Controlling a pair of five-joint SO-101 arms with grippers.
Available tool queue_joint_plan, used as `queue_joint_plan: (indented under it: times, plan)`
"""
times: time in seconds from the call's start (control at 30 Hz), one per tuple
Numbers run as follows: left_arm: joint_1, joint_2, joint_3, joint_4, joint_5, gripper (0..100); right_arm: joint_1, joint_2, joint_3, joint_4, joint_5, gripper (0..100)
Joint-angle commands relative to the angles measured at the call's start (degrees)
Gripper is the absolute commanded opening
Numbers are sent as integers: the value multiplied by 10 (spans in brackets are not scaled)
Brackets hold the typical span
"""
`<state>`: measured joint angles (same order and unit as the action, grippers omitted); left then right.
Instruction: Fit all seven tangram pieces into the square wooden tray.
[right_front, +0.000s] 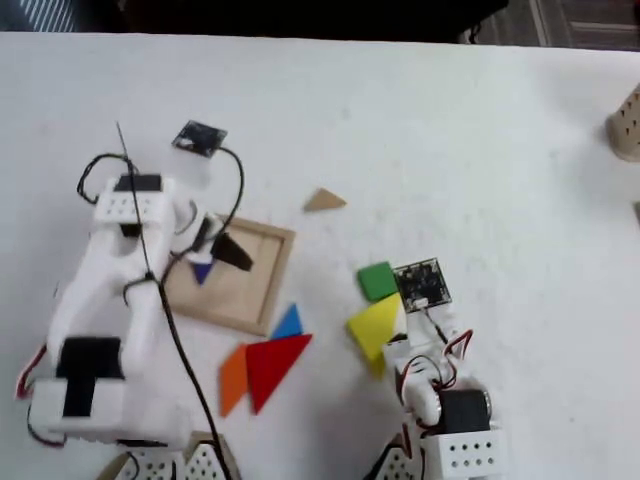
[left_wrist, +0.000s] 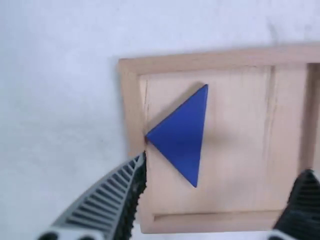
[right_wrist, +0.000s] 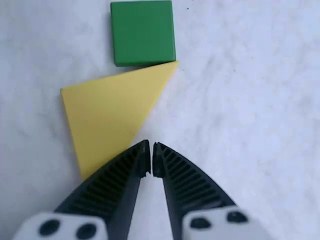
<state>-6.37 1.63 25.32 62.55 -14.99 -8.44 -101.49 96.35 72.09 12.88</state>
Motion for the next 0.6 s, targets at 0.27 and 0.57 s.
queue_joint_plan:
  times: [0.27,0.57]
  plan:
    - [143,-172,193,-107,27,29,-4,-7,5,2,4,18]
    - [98,3,91,-90,96,23,0,-7,5,2,4,18]
